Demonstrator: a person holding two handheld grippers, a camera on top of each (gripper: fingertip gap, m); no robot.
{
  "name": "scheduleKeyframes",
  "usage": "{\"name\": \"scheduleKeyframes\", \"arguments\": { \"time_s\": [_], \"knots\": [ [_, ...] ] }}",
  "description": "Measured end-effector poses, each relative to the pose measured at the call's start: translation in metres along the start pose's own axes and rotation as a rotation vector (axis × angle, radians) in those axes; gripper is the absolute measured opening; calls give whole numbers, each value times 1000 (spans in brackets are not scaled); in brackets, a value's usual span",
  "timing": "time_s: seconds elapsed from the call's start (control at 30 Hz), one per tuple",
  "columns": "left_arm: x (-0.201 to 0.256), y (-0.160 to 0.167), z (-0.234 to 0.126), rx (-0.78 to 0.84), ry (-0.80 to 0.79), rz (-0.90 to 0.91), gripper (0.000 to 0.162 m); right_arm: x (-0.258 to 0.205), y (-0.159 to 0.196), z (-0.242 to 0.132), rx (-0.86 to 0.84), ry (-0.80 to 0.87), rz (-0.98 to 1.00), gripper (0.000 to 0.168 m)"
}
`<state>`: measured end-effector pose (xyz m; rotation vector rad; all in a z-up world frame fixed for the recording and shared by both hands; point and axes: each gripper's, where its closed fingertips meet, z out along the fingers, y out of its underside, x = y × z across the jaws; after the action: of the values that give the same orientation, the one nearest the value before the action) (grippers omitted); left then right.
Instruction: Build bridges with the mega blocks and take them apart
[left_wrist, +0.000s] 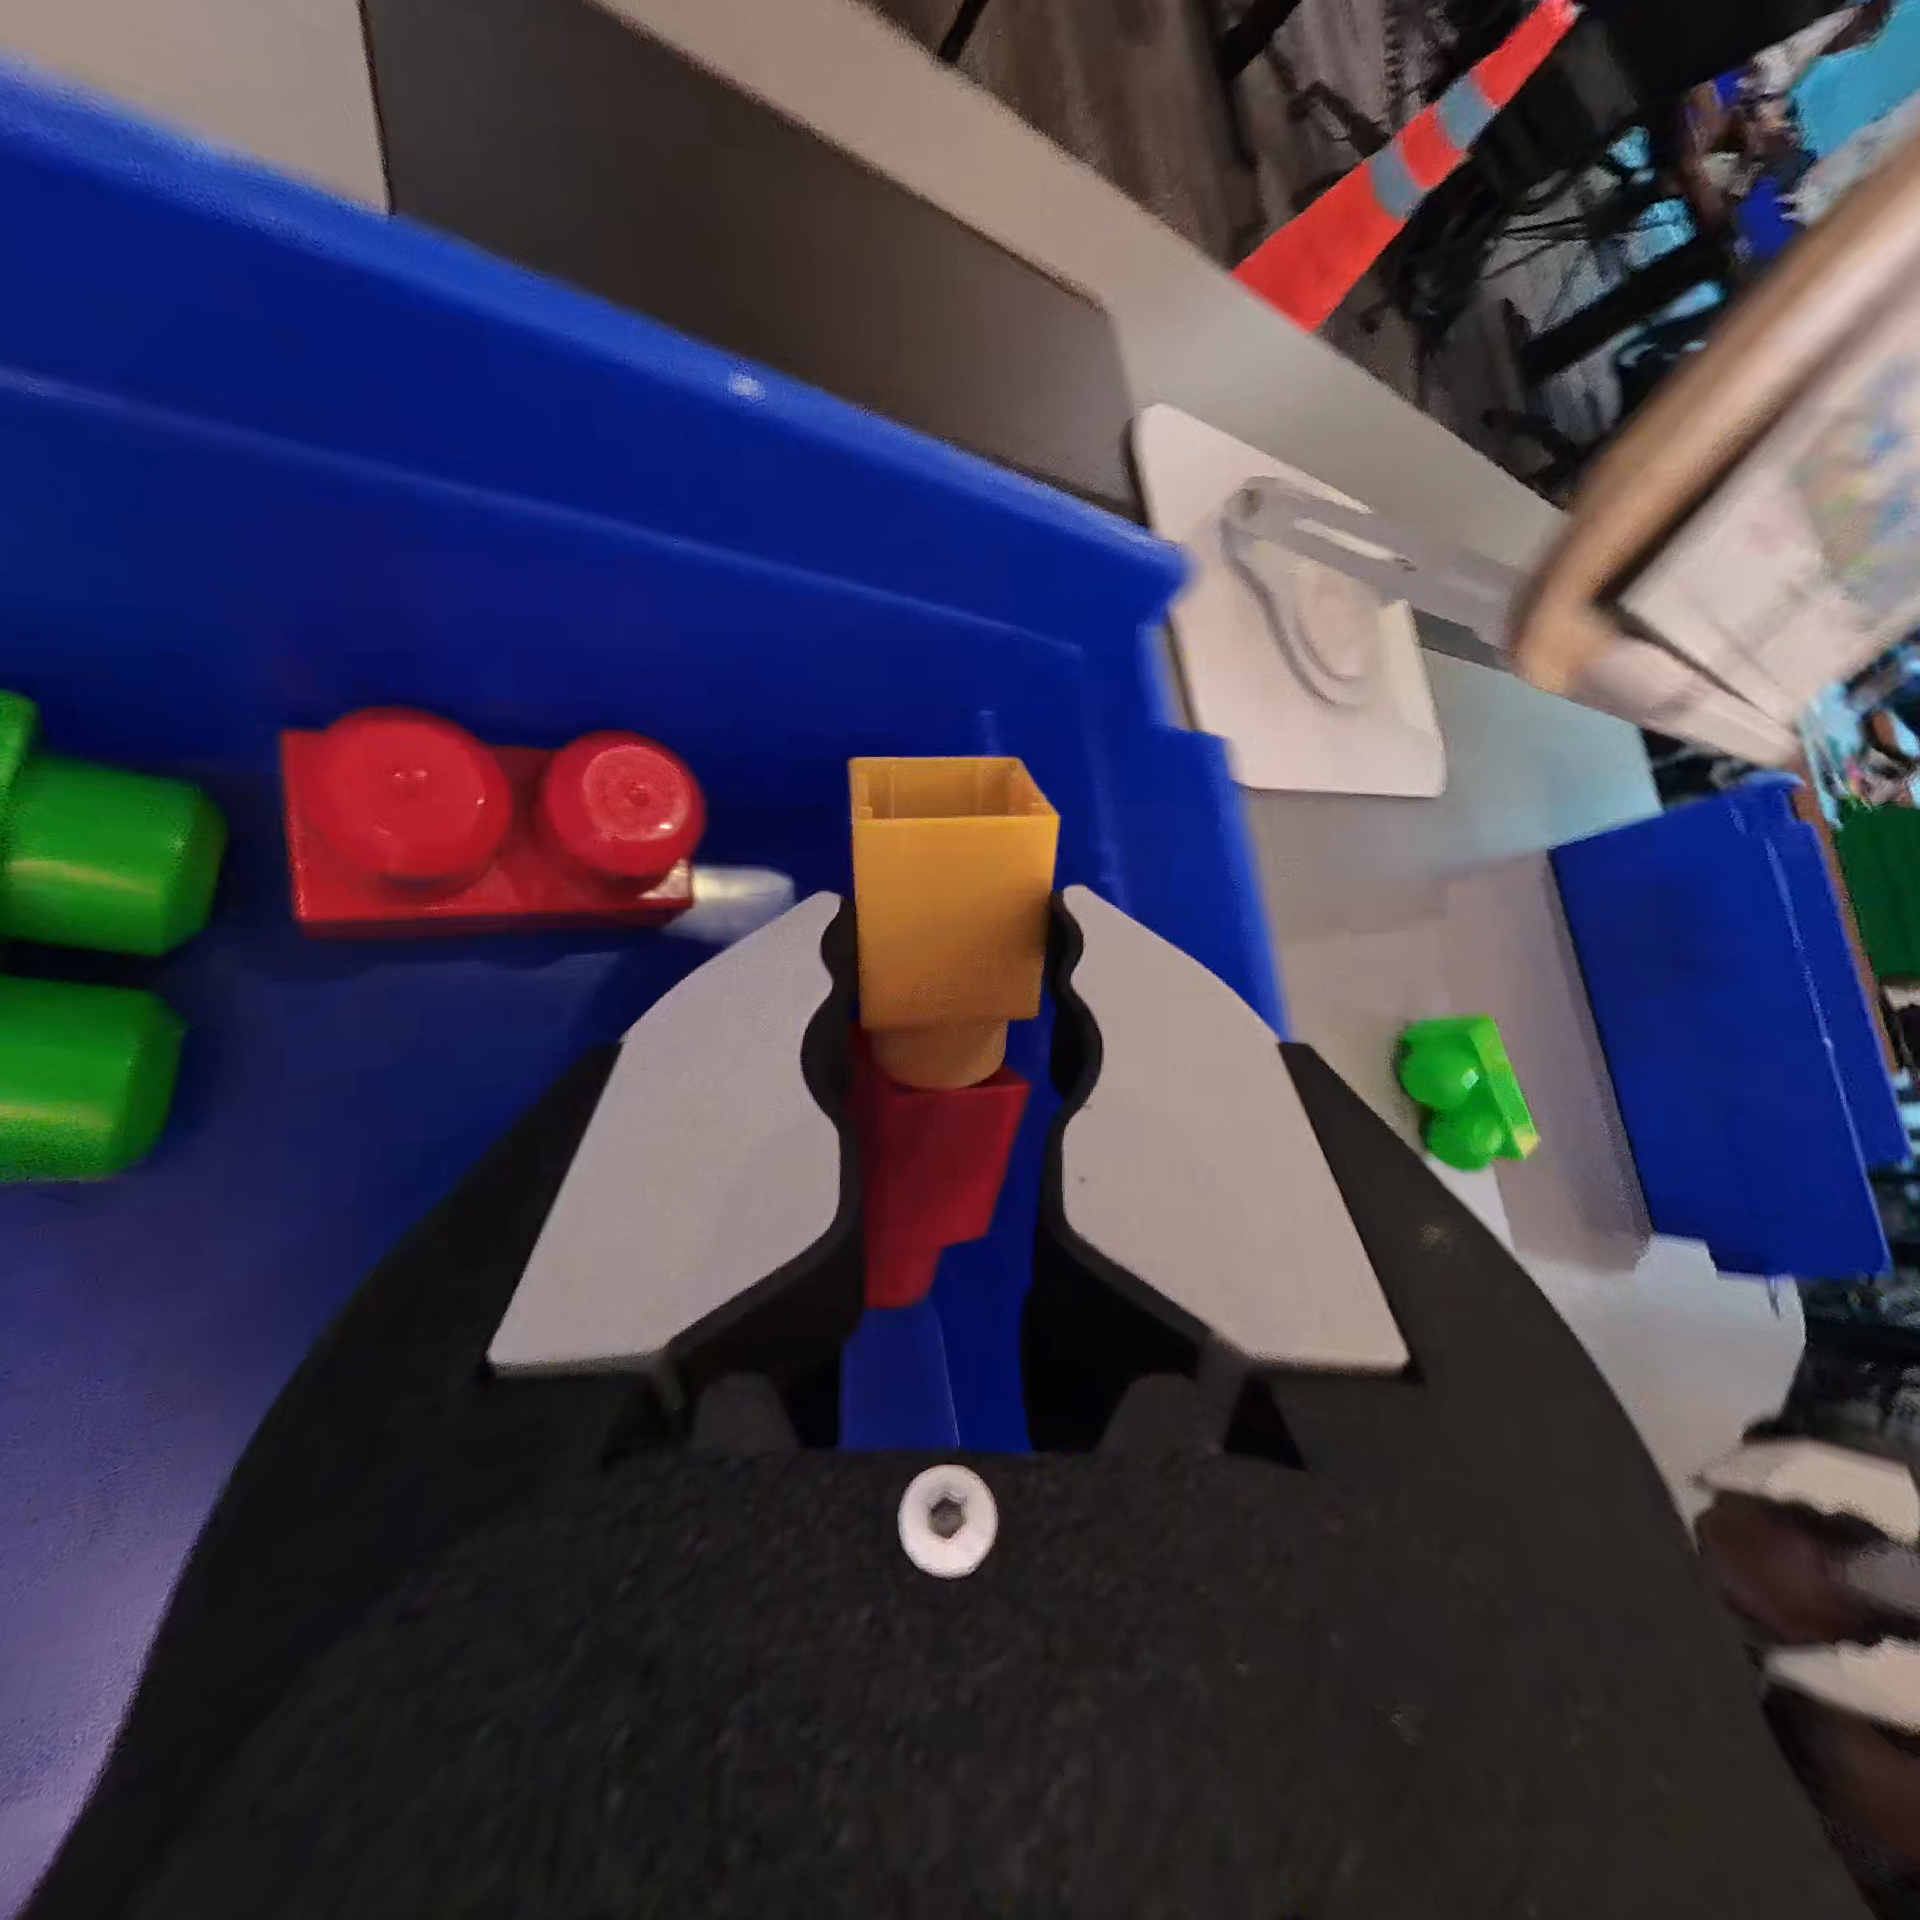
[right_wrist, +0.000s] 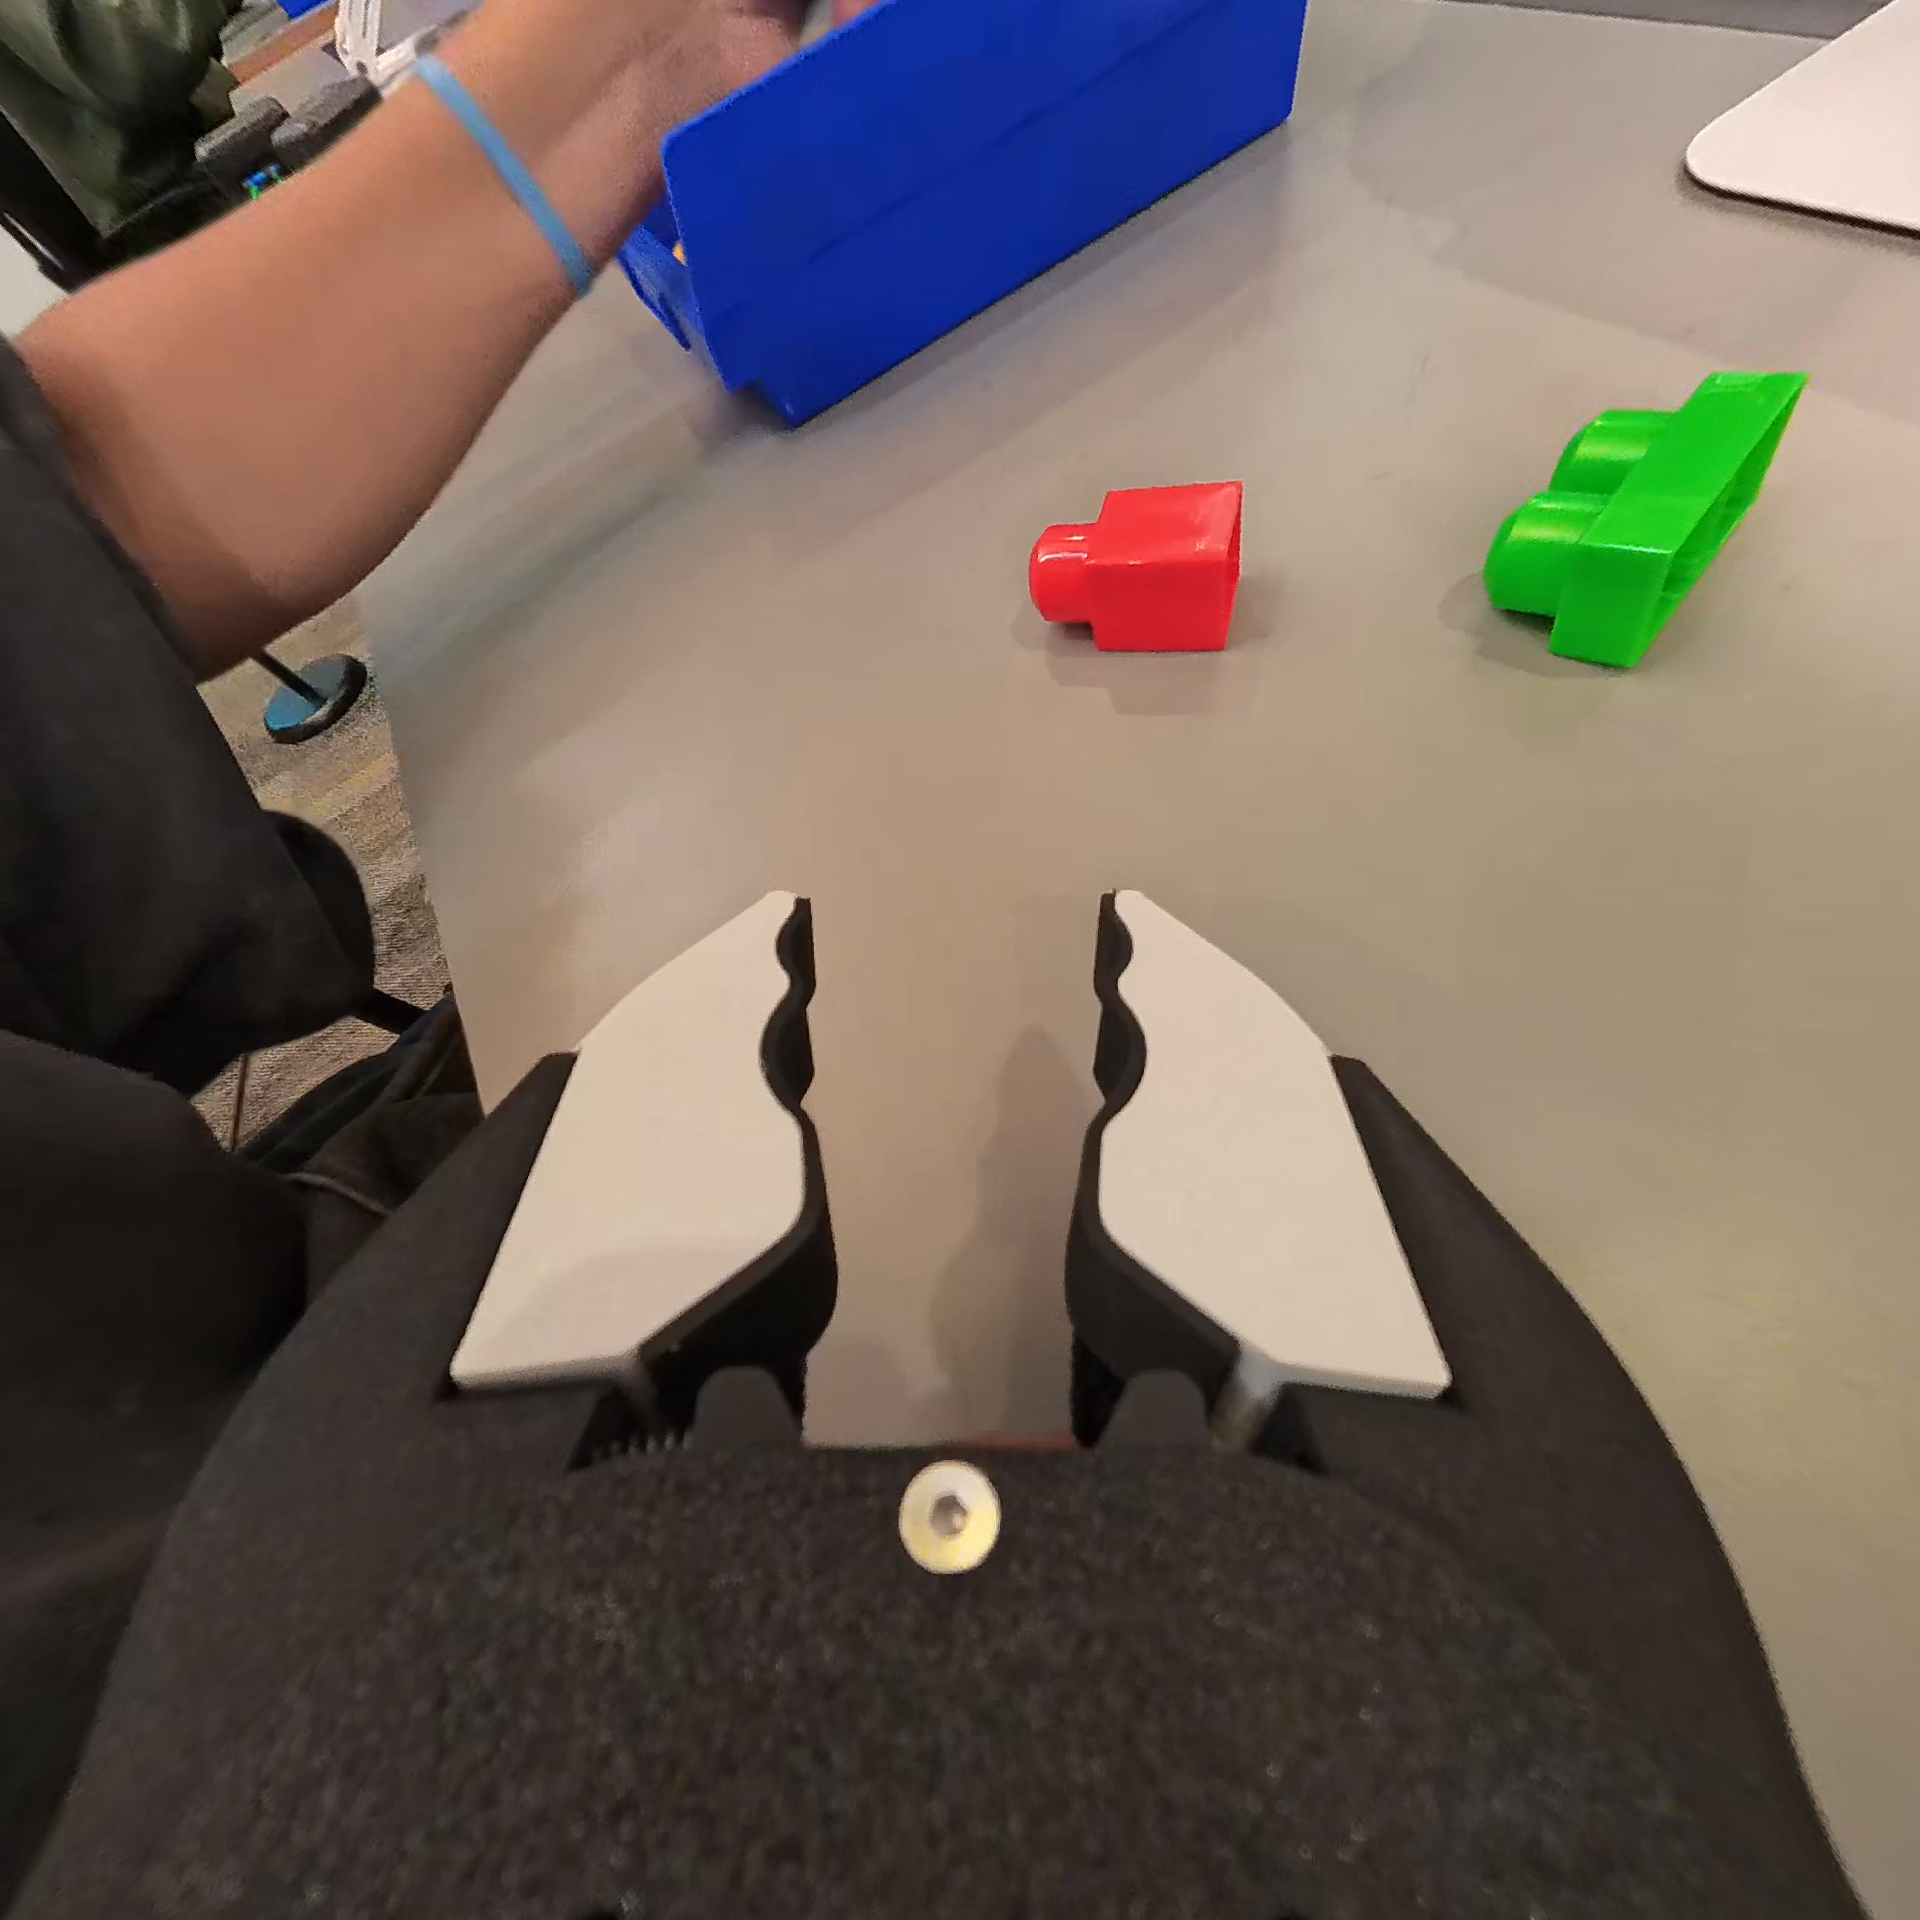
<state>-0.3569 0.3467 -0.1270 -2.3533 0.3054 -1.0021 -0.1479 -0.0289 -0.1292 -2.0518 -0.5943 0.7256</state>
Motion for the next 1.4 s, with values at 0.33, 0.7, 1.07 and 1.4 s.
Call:
{"name": "scheduleKeyframes", "arguments": {
  "time_s": [0.33, 0.7, 1.07, 1.4],
  "knots": [
    [119, 93, -137, 73, 175, 425, 34, 2, -8, -15, 37, 29, -14, 52],
    [170, 245, -72, -423, 19, 650, 34, 3, -6, -17, 39, 42, -17, 52],
    [216, 262, 27, -610, -204, 899, 34, 2, 9, -14, 5, 34, -24, 52],
    [212, 261, 41, -615, -322, 948, 34, -4, 11, -17, -3, 15, -35, 52]
  ]
}}
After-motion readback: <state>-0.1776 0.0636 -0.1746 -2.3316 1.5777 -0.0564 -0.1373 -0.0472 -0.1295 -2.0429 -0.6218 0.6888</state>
